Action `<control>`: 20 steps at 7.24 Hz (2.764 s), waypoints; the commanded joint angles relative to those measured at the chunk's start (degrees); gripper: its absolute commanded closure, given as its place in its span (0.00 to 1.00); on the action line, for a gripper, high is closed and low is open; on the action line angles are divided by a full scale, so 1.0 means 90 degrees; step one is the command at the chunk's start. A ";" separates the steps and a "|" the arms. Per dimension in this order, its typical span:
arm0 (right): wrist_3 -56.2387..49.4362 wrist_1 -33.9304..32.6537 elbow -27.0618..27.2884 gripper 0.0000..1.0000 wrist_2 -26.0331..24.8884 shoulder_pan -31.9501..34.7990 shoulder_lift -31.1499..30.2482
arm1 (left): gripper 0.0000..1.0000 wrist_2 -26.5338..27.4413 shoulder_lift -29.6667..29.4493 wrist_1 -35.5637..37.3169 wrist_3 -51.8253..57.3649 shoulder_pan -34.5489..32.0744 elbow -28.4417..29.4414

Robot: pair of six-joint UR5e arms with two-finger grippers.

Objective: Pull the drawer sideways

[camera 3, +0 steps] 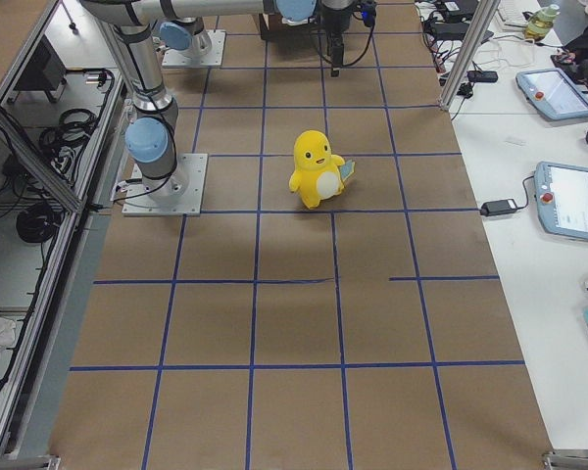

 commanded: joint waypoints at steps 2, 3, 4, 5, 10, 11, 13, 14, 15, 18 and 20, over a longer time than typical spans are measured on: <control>0.0003 0.0000 0.0000 0.00 0.0000 0.0000 0.0000 | 0.83 -0.0092 -0.0044 -0.0020 -0.0098 -0.0108 0.0104; 0.0003 0.0000 0.0000 0.00 0.0000 0.0000 0.0000 | 0.83 -0.0122 -0.0044 -0.0097 -0.0128 -0.0118 0.0134; 0.0003 0.0000 0.0000 0.00 0.0000 0.0000 0.0000 | 0.83 -0.0141 -0.0054 -0.0108 -0.0128 -0.0128 0.0173; 0.0003 0.0000 0.0000 0.00 -0.0010 0.0000 0.0000 | 0.83 -0.0190 -0.0064 -0.0127 -0.0138 -0.0157 0.0212; 0.0003 0.0000 0.0000 0.00 0.0000 0.0000 0.0000 | 0.73 -0.0308 -0.0151 -0.0196 -0.0353 -0.0265 0.0320; 0.0003 0.0000 0.0000 0.00 0.0000 0.0000 0.0000 | 0.42 -0.0308 -0.0142 -0.0196 -0.0391 -0.0265 0.0320; 0.0003 0.0000 0.0000 0.00 -0.0010 0.0000 0.0000 | 0.01 -0.0288 -0.0103 -0.0128 -0.0431 -0.0274 0.0358; 0.0003 0.0000 0.0000 0.00 0.0000 0.0000 0.0000 | 0.00 -0.0307 -0.0074 -0.0185 -0.0334 -0.0274 0.0629; 0.0003 0.0000 0.0000 0.00 -0.0010 0.0000 0.0000 | 0.00 -0.0317 0.0033 -0.0292 -0.0149 -0.0274 0.0845; 0.0003 0.0000 0.0000 0.00 0.0000 0.0000 0.0000 | 0.00 -0.1507 0.0715 -0.0312 0.1283 -0.0080 0.1479; 0.0003 0.0000 0.0000 0.00 -0.0010 0.0000 0.0000 | 0.00 -0.2286 0.1242 -0.0313 0.2346 0.0008 0.1540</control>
